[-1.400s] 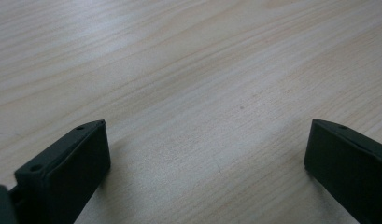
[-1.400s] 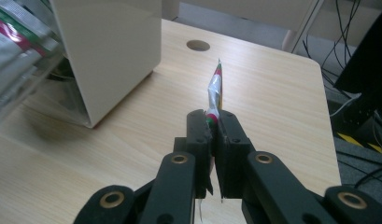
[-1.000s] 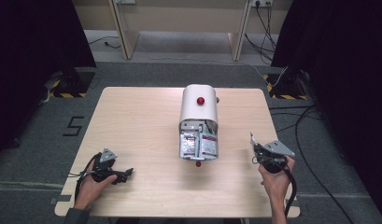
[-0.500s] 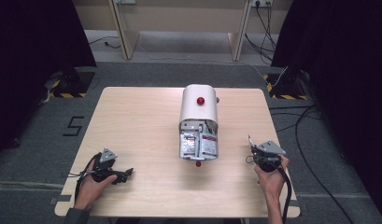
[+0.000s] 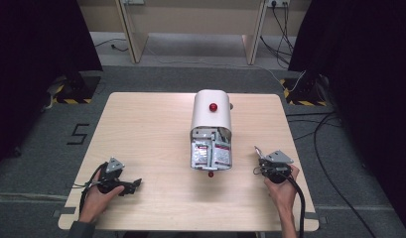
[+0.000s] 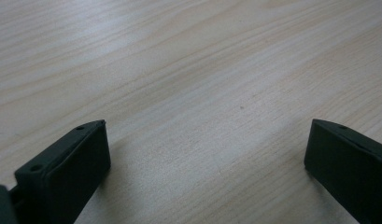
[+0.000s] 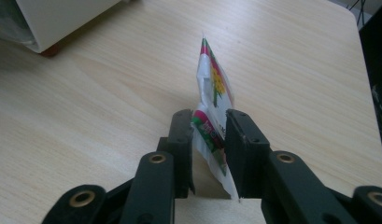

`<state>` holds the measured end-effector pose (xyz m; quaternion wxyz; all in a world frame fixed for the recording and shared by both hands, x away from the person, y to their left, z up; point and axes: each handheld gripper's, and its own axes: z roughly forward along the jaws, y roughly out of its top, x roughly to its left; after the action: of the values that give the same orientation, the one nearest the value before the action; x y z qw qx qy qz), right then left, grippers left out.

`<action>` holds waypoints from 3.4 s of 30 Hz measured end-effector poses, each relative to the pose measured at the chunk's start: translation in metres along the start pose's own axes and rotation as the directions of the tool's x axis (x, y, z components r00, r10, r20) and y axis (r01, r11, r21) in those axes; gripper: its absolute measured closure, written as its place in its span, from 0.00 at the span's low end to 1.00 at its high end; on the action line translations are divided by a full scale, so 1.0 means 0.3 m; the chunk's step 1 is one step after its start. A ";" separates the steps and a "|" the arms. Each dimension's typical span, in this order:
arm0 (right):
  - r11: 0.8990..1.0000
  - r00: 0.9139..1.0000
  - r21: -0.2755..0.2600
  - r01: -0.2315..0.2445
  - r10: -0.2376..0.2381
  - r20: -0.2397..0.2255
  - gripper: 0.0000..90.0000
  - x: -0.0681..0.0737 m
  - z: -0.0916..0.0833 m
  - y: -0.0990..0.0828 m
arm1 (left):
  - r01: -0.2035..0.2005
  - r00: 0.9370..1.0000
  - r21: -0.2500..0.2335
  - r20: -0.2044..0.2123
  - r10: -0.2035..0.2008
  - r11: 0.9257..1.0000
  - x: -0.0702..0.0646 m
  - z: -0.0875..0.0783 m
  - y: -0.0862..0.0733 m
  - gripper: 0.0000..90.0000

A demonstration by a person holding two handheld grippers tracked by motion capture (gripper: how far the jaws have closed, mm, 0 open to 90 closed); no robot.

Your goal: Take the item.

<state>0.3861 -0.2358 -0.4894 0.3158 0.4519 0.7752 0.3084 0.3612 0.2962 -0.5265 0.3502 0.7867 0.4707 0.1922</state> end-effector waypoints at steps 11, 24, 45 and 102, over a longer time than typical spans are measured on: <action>0.997 0.995 -0.031 -0.069 0.067 -0.071 0.64 0.004 -0.005 0.010 | 0.000 1.000 0.000 0.000 0.000 1.000 0.000 0.000 0.000 0.00; 0.990 0.983 -0.029 -0.140 0.135 -0.127 0.46 0.014 -0.043 0.006 | 0.000 1.000 0.000 0.000 0.000 1.000 0.000 0.000 0.000 0.00; 0.984 0.972 -0.041 -0.174 0.165 -0.165 0.30 0.058 -0.107 -0.034 | 0.000 1.000 0.000 0.000 0.000 1.000 0.000 0.000 0.000 0.00; 0.983 0.967 0.025 -0.182 0.183 -0.177 0.18 0.151 -0.172 -0.236 | -0.001 1.000 0.000 0.001 0.001 1.000 0.000 -0.001 0.000 0.00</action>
<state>0.2929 -0.2336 -0.5217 0.2132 0.4931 0.7568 0.3723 0.3609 0.2963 -0.5264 0.3504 0.7870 0.4703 0.1918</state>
